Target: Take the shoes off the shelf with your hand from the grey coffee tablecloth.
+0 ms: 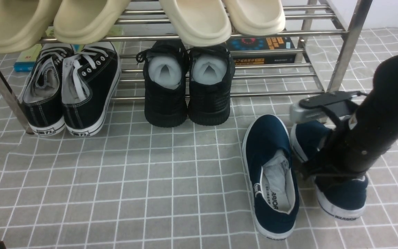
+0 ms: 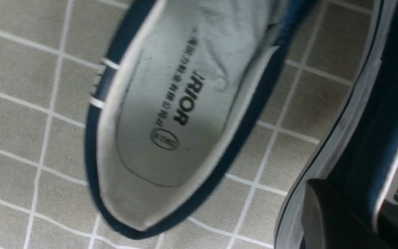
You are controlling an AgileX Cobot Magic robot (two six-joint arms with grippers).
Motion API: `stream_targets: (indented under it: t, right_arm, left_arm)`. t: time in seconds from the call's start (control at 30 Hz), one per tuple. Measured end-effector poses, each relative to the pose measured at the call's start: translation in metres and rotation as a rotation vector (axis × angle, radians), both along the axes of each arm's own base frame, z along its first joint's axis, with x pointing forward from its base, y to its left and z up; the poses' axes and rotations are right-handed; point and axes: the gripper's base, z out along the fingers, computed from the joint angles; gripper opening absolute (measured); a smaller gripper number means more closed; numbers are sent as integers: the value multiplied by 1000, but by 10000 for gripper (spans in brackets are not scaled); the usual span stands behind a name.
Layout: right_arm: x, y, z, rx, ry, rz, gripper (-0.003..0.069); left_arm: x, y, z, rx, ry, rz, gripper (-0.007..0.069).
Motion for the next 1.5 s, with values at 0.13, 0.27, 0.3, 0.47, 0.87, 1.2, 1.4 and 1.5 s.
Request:
stream_targets:
  t: [0.13, 0.27, 0.3, 0.47, 0.87, 1.2, 1.4, 1.5]
  right_arm:
    - [1, 4, -7, -11, 9, 9, 49]
    - [4, 5, -15, -18, 39, -27, 123]
    - [5, 6, -17, -19, 44, -35, 162]
    - [3, 5, -10, -21, 55, -34, 298]
    - [-83, -36, 111, 132, -254, -17, 43]
    - [-127, -62, 61, 294, -603, -79, -15]
    - [-128, -64, 56, 331, -700, -87, -15]
    - [-128, -64, 56, 333, -704, -88, -15]
  left_arm:
    - [0, 0, 0, 0, 0, 0, 240]
    - [0, 0, 0, 0, 1, 0, 240]
    - [0, 0, 0, 0, 1, 0, 240]
    - [0, 0, 0, 0, 1, 0, 240]
    - [0, 0, 0, 1, 1, 0, 240]
    - [0, 0, 0, 1, 1, 0, 239]
    - [0, 0, 0, 1, 1, 0, 239]
    - [0, 0, 0, 1, 1, 0, 239]
